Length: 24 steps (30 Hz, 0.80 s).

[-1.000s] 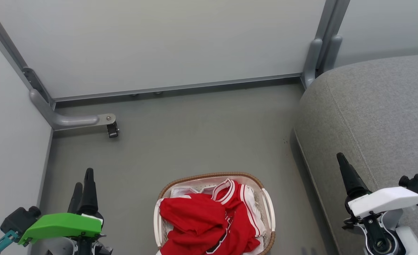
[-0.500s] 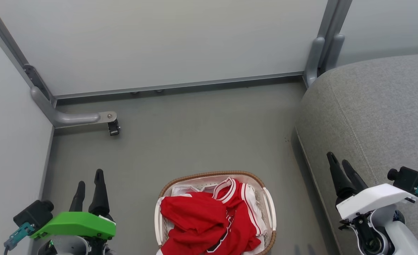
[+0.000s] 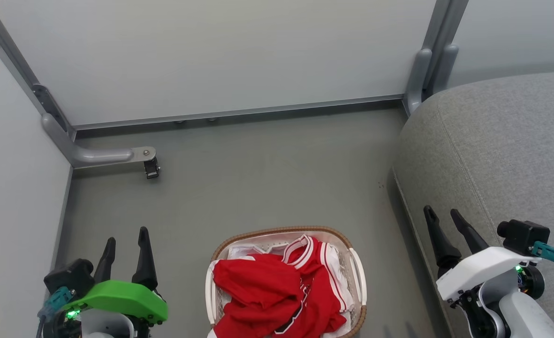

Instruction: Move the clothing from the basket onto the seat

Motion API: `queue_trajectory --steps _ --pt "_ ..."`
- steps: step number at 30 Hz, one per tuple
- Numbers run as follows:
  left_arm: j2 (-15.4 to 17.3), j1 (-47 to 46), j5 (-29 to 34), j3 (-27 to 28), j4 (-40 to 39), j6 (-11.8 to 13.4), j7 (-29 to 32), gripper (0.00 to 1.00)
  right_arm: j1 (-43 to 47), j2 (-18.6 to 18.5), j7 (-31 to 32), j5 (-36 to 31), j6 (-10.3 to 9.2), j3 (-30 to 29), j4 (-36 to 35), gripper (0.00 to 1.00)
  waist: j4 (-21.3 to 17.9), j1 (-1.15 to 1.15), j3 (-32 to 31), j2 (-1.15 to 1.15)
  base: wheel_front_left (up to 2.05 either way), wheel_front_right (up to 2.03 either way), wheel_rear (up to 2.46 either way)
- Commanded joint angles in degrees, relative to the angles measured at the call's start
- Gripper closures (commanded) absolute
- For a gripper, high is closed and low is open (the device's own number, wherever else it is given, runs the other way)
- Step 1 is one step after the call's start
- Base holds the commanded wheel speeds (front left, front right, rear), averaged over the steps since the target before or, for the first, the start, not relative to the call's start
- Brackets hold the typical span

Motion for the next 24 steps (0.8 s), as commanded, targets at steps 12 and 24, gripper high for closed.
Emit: queue_trajectory --steps 12,24 --pt "3.5 -0.7 8.2 -5.0 -2.1 4.4 -2.3 0.00 -1.7 -0.7 -2.3 -10.8 0.02 0.3 0.5 0.00 0.2 0.00 0.2 0.00 0.00 0.00 0.00" --pt "4.9 -0.9 14.1 -8.2 -3.2 7.5 -4.0 0.00 -1.2 -0.8 -4.0 -18.9 0.03 0.2 -0.1 0.00 0.3 0.00 0.7 0.00 0.00 0.00 0.00"
